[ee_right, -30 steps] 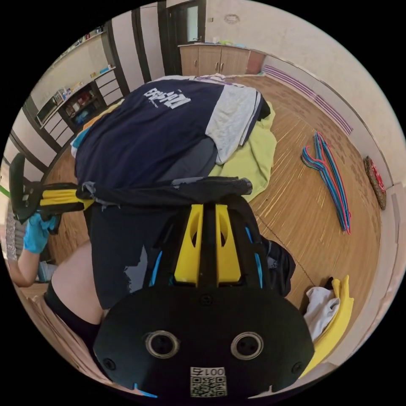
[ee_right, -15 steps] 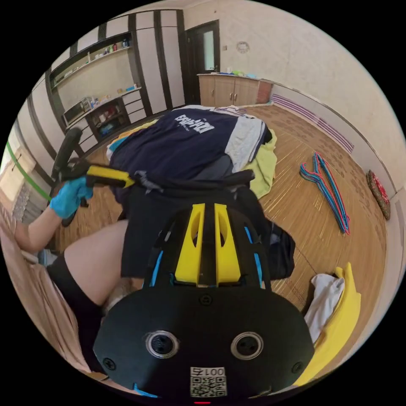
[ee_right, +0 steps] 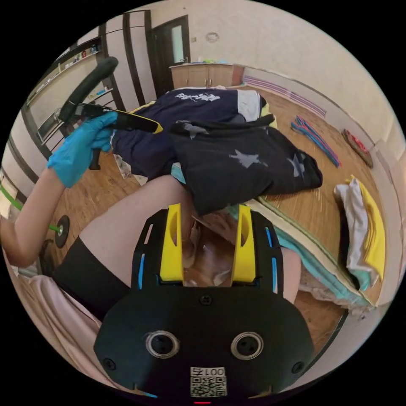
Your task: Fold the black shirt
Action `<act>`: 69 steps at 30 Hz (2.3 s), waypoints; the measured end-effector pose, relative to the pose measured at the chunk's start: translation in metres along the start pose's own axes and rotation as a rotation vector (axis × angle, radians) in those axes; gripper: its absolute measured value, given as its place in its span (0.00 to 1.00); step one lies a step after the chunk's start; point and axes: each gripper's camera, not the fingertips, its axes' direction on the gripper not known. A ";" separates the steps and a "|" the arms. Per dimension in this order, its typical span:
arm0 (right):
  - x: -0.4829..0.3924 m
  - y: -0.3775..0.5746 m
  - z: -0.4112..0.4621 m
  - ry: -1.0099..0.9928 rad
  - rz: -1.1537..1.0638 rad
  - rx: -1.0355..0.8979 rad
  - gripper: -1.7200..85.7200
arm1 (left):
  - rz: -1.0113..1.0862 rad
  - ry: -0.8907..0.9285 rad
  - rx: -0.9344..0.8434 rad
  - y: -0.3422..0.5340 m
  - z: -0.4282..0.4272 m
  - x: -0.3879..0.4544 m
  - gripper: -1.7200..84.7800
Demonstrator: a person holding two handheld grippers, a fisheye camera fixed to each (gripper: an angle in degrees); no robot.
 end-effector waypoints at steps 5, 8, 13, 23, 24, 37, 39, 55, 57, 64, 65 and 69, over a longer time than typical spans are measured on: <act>-0.006 0.010 0.020 0.022 0.033 -0.052 0.18 | 0.039 0.039 0.024 0.014 -0.010 0.016 0.00; -0.009 0.015 0.031 0.045 0.043 -0.070 0.15 | 0.109 0.044 0.046 0.021 -0.014 0.030 0.00; -0.001 0.032 0.019 0.043 0.049 0.024 0.09 | 0.333 0.040 0.086 0.035 -0.019 0.058 0.01; 0.036 0.064 -0.067 0.036 0.142 0.221 0.06 | 0.666 0.132 0.121 0.050 -0.013 0.119 0.14; 0.039 0.066 -0.072 0.038 0.147 0.233 0.06 | 0.675 0.127 0.123 0.050 -0.012 0.124 0.15; 0.092 0.129 -0.147 0.160 0.261 0.327 0.05 | 0.694 0.128 0.125 0.060 0.032 0.230 0.14; 0.100 0.138 -0.149 0.185 0.280 0.315 0.06 | 0.716 0.172 0.084 0.062 0.034 0.244 0.14; 0.125 0.172 -0.186 0.176 0.259 0.381 0.06 | 0.413 0.025 0.088 0.057 0.035 0.294 0.06; 0.134 0.184 -0.192 0.165 0.262 0.398 0.05 | 0.379 0.040 0.117 0.056 0.024 0.287 0.05; 0.156 0.232 -0.210 0.169 0.252 0.377 0.03 | 0.385 0.159 0.151 0.051 -0.010 0.289 0.03; 0.166 0.233 -0.207 0.134 0.287 0.349 0.04 | 0.389 0.163 0.109 0.049 -0.003 0.294 0.03; 0.178 0.237 -0.218 0.156 0.280 0.389 0.04 | 0.394 0.173 0.137 0.042 -0.012 0.306 0.03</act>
